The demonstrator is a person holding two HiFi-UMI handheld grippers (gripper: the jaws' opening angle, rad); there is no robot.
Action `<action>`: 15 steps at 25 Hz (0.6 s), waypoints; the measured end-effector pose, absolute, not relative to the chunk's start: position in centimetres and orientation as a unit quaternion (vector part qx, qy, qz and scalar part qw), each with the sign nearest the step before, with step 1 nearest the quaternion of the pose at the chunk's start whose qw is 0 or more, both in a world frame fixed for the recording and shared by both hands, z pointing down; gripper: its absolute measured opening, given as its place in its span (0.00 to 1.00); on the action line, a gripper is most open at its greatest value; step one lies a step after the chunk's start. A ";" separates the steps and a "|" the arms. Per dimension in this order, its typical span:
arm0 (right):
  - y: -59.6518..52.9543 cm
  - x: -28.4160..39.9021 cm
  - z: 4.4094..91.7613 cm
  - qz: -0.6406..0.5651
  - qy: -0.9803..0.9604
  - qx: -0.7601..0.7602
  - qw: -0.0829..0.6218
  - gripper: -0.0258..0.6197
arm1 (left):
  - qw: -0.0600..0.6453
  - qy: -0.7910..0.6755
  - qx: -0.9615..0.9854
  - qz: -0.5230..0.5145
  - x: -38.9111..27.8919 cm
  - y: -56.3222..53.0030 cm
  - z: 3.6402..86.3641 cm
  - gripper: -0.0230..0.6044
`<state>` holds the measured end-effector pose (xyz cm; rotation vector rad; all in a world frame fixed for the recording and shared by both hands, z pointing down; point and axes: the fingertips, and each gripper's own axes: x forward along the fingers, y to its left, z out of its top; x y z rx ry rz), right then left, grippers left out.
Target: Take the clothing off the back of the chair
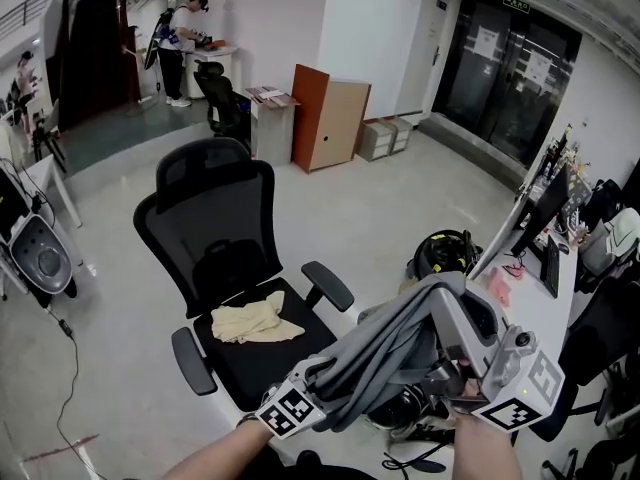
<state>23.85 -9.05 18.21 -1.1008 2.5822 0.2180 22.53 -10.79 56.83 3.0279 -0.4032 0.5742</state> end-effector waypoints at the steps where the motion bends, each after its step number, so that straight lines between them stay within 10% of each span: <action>1: -8.7 23.3 17.8 0.081 0.909 -0.375 0.163 0.09 | 0.017 -0.154 0.969 0.191 22.0 -11.6 57.3 0.56; 6: -7.6 22.6 16.4 0.087 0.914 -0.358 0.170 0.09 | 0.008 -0.279 0.933 0.225 17.8 -17.2 58.0 0.56; 10: -8.0 23.8 16.8 0.080 0.906 -0.375 0.177 0.09 | -0.009 -0.332 0.913 0.238 14.5 -19.9 57.0 0.07; 15: -8.5 25.2 17.6 0.081 0.896 -0.397 0.179 0.09 | -0.008 -0.387 0.900 0.198 10.5 -22.8 53.2 0.06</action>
